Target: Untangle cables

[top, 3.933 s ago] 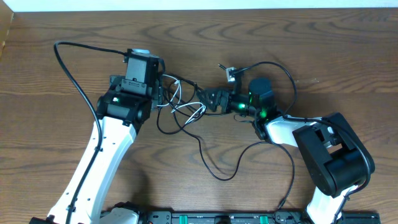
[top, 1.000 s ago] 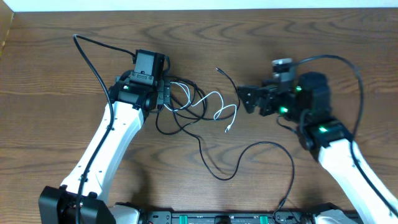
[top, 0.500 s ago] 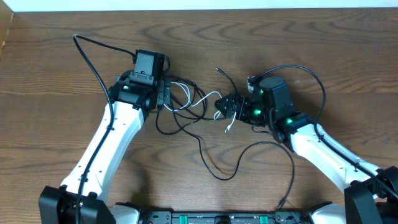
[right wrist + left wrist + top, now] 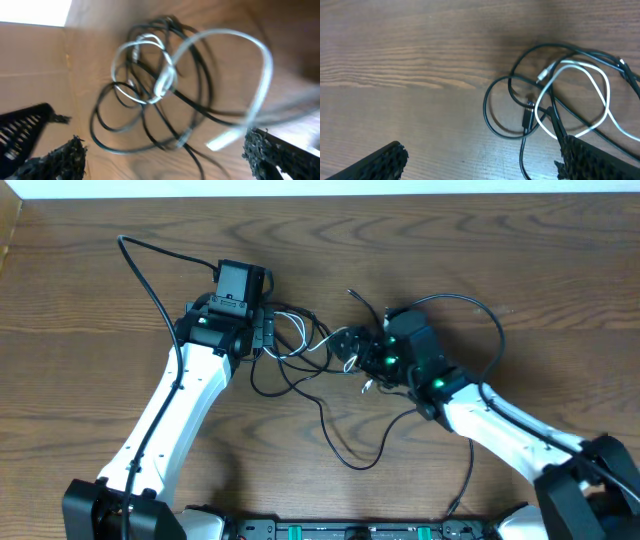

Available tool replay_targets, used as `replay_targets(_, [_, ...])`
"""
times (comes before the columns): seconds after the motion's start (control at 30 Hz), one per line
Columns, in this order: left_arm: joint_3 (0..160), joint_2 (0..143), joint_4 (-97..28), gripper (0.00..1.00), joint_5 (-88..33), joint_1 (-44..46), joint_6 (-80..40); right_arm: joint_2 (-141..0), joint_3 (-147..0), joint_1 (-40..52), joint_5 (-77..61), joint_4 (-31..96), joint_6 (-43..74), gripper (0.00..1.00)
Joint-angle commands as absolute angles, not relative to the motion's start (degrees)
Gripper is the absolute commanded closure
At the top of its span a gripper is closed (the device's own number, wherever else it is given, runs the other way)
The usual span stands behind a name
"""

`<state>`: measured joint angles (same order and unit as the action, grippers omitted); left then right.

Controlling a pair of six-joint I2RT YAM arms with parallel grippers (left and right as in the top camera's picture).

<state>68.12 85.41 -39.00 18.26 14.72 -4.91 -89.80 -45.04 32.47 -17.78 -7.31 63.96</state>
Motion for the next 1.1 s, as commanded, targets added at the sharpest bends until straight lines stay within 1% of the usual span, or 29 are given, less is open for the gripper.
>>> replay_targets(0.0, [68.47,85.73,-38.96,0.02,18.44,14.37,-5.45,-93.95,-45.23,33.98,-12.78,-11.35,70.11,0.01])
replay_targets(0.13, [68.47,85.73,-38.96,0.02,18.44,14.37,-5.45,-98.3,-45.23,34.17,-10.76,-15.57,74.06,0.02])
replay_targets(0.4, [68.47,85.73,-38.96,0.01,18.44,14.37,-5.45,-103.39,-45.25,34.02,-10.17,-24.73,74.35,0.02])
replay_targets(0.53, [68.47,85.73,-38.96,0.01,18.44,14.37,-5.45,-104.55,-45.25,34.17,-7.86,-25.98,75.31,0.03])
replay_targets(0.67, [68.47,85.73,-38.98,0.01,18.44,14.37,-5.45,-105.14,-45.25,34.2,-6.44,-26.0,77.14,0.09])
replay_targets(0.7, [68.47,85.73,-38.96,0.01,18.44,14.37,-5.45,-105.14,-45.25,34.26,-6.04,-26.0,77.36,0.12])
replay_targets(0.83, [68.47,85.73,-38.96,0.01,18.44,14.37,-5.45,-105.14,-45.25,34.35,-5.85,-26.24,77.6,0.28])
replay_targets(0.9, [68.47,85.73,-38.98,0.01,18.44,14.37,-5.45,-105.14,-45.25,34.52,-5.37,-26.2,77.76,0.34])
replay_targets(0.97, [68.47,85.73,-38.96,0.01,18.44,14.37,-5.48,-105.14,-45.25,34.94,-4.14,-26.17,77.76,0.37])
replay_targets(1.07, [68.47,85.73,-38.98,0.01,18.44,14.37,-5.48,-105.14,-45.25,36.14,-1.61,-26.06,77.71,0.38])
